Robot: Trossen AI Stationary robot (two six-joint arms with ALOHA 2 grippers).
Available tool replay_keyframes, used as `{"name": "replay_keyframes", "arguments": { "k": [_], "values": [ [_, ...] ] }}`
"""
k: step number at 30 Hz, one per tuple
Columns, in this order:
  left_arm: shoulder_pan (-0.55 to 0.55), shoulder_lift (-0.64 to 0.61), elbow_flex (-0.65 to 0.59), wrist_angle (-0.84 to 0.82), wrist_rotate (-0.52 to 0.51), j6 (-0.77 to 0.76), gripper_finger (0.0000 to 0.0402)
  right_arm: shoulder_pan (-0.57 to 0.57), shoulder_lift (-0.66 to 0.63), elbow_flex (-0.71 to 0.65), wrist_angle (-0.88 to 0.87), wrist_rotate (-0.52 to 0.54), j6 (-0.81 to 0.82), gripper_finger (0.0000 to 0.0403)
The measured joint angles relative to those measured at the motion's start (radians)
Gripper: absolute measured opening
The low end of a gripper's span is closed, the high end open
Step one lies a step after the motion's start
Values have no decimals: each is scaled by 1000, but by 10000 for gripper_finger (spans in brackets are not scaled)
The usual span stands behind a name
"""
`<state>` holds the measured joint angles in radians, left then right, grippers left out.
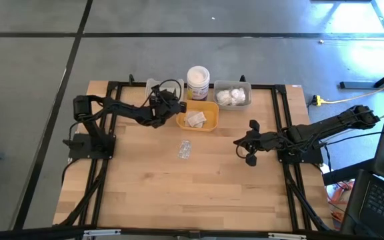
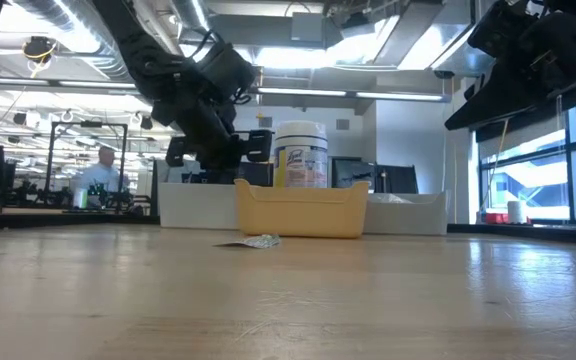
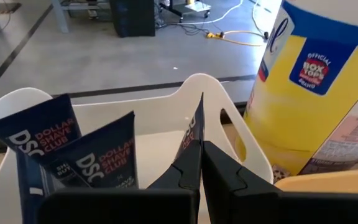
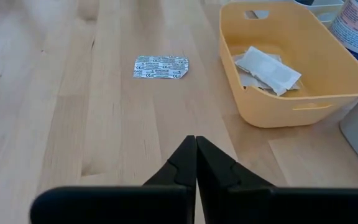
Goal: Pick & Place Travel size toiletries
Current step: Put the blue shave cream into the white bin
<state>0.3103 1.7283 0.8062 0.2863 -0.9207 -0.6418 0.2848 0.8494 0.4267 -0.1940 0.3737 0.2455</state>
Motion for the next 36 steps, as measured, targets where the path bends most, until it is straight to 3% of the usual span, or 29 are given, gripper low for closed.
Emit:
{"name": "replay_keyframes", "arguments": {
  "k": [25, 36],
  "values": [
    [26, -2, 0, -50, 48, -54, 4, 0, 0, 0, 0, 1, -1, 8],
    [26, -2, 0, -53, 52, -52, 52, 0, 0, 0, 0, 3, -3, 10]
  ]
}}
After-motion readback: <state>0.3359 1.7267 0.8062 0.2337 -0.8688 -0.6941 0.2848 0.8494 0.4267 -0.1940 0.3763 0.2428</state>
